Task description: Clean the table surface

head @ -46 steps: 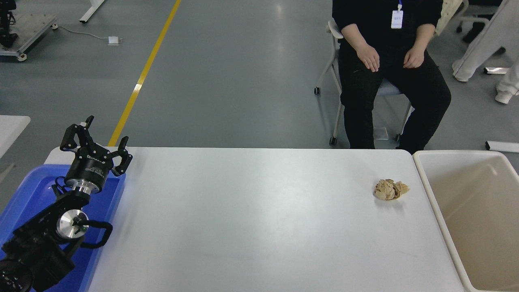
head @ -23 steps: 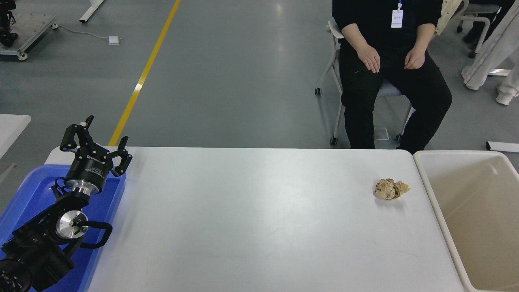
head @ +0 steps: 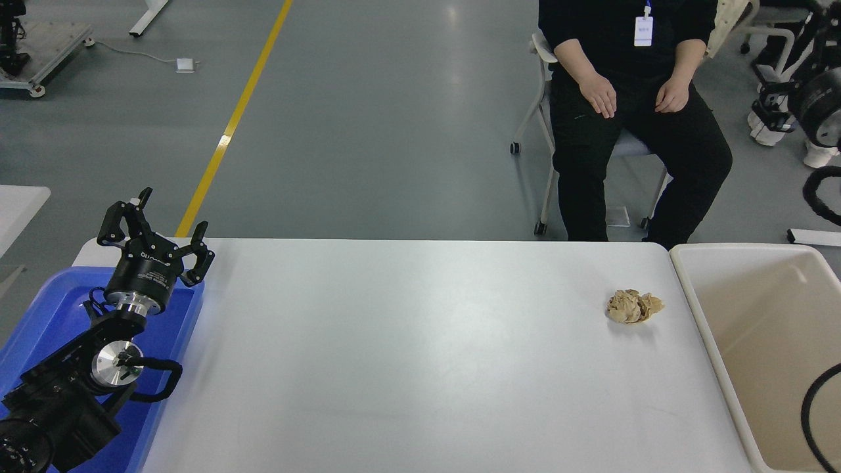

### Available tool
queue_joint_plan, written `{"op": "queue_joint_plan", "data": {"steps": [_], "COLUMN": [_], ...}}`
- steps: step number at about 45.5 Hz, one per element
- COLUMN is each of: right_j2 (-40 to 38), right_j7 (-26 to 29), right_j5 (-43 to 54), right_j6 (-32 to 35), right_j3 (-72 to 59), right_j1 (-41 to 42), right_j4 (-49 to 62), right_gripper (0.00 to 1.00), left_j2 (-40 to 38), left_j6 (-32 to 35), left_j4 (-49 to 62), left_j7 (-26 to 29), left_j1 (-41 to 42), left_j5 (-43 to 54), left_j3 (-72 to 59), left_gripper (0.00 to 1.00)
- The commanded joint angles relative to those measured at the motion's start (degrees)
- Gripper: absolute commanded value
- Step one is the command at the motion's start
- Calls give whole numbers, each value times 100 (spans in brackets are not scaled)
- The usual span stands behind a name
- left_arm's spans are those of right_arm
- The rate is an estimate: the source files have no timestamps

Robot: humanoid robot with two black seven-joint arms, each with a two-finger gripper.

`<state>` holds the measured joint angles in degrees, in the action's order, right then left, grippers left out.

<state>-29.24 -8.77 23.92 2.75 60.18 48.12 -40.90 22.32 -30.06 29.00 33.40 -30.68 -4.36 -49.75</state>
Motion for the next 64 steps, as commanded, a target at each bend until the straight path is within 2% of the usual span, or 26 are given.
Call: {"op": "queue_joint_plan", "data": {"steps": [1, 17, 31, 45, 57, 64], "right_j2": [542, 727, 692, 525, -37, -476], "right_j7": [-116, -116, -90, -81, -108, -116], "right_j5": [-28, -37, -80, -1495, -1505, -1101], "right_j6": [77, 68, -20, 15, 77, 261], "right_j3": [442, 521, 433, 170, -753, -1823], "right_j1": [-734, -919, -541, -251, 74, 566], "right_j4": [-41, 82, 618, 1111, 1040, 1093], "right_gripper": [98, 98, 98, 98, 98, 98], "left_j2": [0, 0, 0, 0, 0, 0], "left_j6": [0, 0, 0, 0, 0, 0], "left_j4": [0, 0, 0, 0, 0, 0], "left_j7": [0, 0, 0, 0, 0, 0], "left_j1": [0, 0, 0, 0, 0, 0], "left_j5": [5, -4, -4, -4, 5, -4], "left_j3": [0, 0, 0, 0, 0, 0], "left_gripper": [100, 100, 100, 100, 100, 100]}}
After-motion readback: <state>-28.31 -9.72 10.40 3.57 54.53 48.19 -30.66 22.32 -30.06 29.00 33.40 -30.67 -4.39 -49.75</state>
